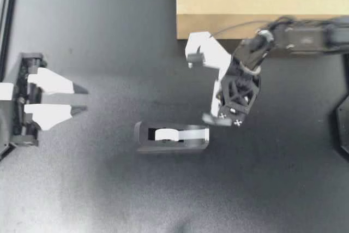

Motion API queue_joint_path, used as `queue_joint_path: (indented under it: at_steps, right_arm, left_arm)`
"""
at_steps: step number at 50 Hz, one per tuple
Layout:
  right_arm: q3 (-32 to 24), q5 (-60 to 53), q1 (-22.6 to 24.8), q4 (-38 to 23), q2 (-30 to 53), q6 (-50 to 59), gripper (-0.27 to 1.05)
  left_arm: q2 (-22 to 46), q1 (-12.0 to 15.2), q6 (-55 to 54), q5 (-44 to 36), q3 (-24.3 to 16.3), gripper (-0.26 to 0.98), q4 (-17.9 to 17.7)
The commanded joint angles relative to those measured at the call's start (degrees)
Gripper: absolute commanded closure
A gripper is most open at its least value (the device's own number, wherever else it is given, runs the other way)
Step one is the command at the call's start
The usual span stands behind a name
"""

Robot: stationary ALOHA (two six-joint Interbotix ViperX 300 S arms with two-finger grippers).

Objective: Cut a small piece of tape from the tape dispenser then place it on the cardboard box's edge.

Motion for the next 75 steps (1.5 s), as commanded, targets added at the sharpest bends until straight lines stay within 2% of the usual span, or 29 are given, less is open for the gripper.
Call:
queue_joint_path:
  at_steps: [1, 4, 10, 18, 40, 62, 75]
  right_arm:
    - [-4.3, -0.7, 3.7, -8.8, -3.9, 5.3, 0.87]
    - [-7.5, -0.6, 6.8, -17.4, -4.2, 11.3, 0.87]
    - [-12.5, -0.4, 11.8, -29.5, -4.1, 20.0, 0.87]
    - [-17.4, -0.4, 15.2, -36.6, -3.5, 25.4, 0.87]
    - [-24.9, -1.1, 15.6, -41.0, 1.4, 25.8, 0.87]
    - [-25.4, -1.4, 15.6, -41.3, 1.8, 25.8, 0.87]
    - [-25.4, -1.1, 15.6, -41.3, 1.8, 25.7, 0.87]
  left_arm:
    - [1.9, 0.1, -0.5, -0.9, -2.5, 0.32, -0.1]
    - [3.5, 0.1, -1.1, -1.9, -3.1, 0.32, -0.1]
    - [6.9, 0.1, -1.5, -5.2, -3.7, 0.32, -0.1]
    - [11.3, 0.1, -1.4, -9.3, -4.9, 0.31, -0.1]
    - [23.0, 0.1, -0.6, -15.6, -11.8, 0.31, -0.1]
    - [28.2, 0.1, 0.6, -17.1, -15.8, 0.31, -0.1]
    - [29.2, 0.1, 0.5, -17.1, -16.5, 0.32, -0.1]
